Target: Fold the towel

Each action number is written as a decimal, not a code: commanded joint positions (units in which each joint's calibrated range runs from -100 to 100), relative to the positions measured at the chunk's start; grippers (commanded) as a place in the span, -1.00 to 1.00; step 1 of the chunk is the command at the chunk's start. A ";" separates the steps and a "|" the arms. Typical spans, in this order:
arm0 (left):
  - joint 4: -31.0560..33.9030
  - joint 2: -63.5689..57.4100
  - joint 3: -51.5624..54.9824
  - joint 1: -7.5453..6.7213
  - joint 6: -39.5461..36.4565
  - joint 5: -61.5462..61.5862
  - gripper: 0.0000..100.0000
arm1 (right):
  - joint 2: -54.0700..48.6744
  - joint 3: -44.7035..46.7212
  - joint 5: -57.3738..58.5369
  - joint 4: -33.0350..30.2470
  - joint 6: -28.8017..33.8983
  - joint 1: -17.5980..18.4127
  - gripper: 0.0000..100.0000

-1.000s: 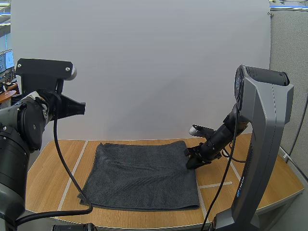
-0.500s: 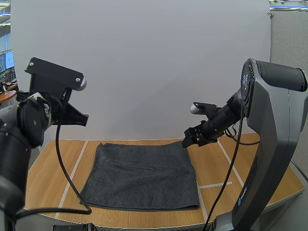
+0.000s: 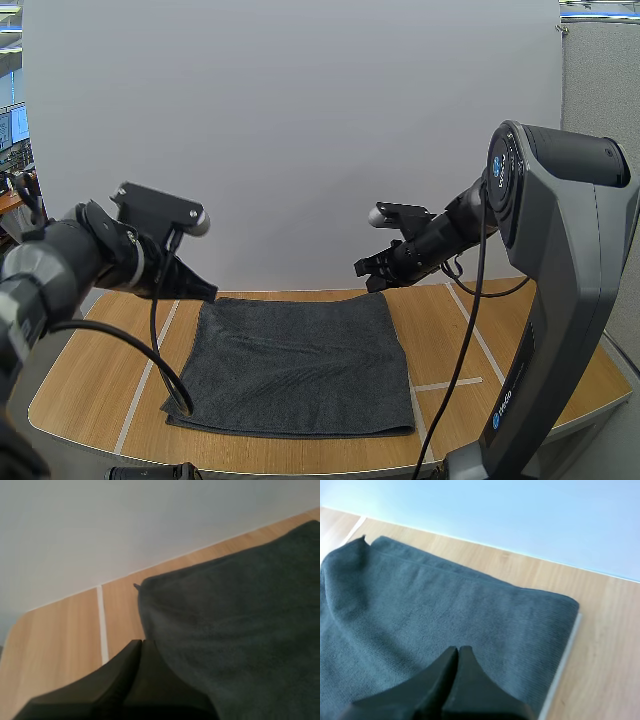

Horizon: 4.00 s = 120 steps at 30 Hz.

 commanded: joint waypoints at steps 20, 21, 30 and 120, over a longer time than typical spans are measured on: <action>-18.80 30.29 2.44 0.12 26.50 5.85 -1.00 | 15.99 -7.14 -12.60 0.36 -0.25 8.05 -1.00; -18.80 31.15 2.44 0.12 27.13 6.02 -1.00 | 16.30 -7.24 -12.60 0.36 -0.25 8.05 -1.00; -18.77 41.00 2.44 0.12 30.33 3.94 -1.00 | 16.69 -7.94 -12.60 0.36 -0.25 8.05 -1.00; -8.34 55.18 3.24 0.12 27.81 4.39 -1.00 | 18.80 -12.21 -26.75 4.61 -3.99 18.23 -1.00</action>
